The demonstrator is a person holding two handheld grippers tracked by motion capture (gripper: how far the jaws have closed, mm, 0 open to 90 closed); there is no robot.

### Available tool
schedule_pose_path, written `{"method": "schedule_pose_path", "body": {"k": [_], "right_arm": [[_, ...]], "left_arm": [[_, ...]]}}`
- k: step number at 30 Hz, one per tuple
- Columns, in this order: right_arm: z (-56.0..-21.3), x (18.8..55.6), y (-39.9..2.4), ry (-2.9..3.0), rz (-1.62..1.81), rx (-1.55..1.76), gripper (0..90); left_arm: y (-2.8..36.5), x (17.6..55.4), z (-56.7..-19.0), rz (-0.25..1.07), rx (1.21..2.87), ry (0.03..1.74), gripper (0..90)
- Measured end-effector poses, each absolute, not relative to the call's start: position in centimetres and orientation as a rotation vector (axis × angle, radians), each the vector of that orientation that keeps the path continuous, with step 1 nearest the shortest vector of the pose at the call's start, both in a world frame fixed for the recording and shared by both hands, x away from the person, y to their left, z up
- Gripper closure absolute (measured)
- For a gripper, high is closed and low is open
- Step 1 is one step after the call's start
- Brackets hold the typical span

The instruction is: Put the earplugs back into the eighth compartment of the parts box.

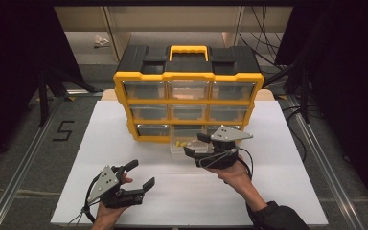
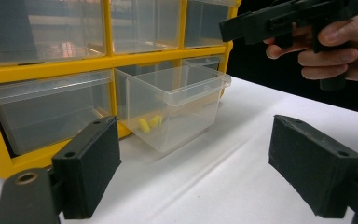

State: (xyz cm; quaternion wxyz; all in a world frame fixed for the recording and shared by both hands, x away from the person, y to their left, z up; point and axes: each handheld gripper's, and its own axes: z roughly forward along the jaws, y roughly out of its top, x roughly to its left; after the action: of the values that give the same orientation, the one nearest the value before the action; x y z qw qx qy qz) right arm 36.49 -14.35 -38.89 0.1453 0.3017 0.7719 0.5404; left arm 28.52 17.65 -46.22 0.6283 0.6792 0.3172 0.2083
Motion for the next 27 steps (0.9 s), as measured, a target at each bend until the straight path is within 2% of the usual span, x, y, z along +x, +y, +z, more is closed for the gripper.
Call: {"method": "schedule_pose_path", "body": {"k": [11, 20, 27], "right_arm": [[-39.7, 34.1, -16.3, 2.167, 1.578, 0.838, 26.3], [-40.2, 33.3, -17.2, 2.152, 1.577, 0.875, 17.2], [-40.8, 32.6, -17.9, 2.147, 1.572, 0.887, 16.0]], "left_arm": [[17.6, 28.5, -46.2, 0.479, 1.562, 0.725, 16.3], [17.6, 28.5, -46.2, 0.478, 1.561, 0.725, 16.2], [17.6, 28.5, -46.2, 0.476, 1.563, 0.724, 16.3]]}}
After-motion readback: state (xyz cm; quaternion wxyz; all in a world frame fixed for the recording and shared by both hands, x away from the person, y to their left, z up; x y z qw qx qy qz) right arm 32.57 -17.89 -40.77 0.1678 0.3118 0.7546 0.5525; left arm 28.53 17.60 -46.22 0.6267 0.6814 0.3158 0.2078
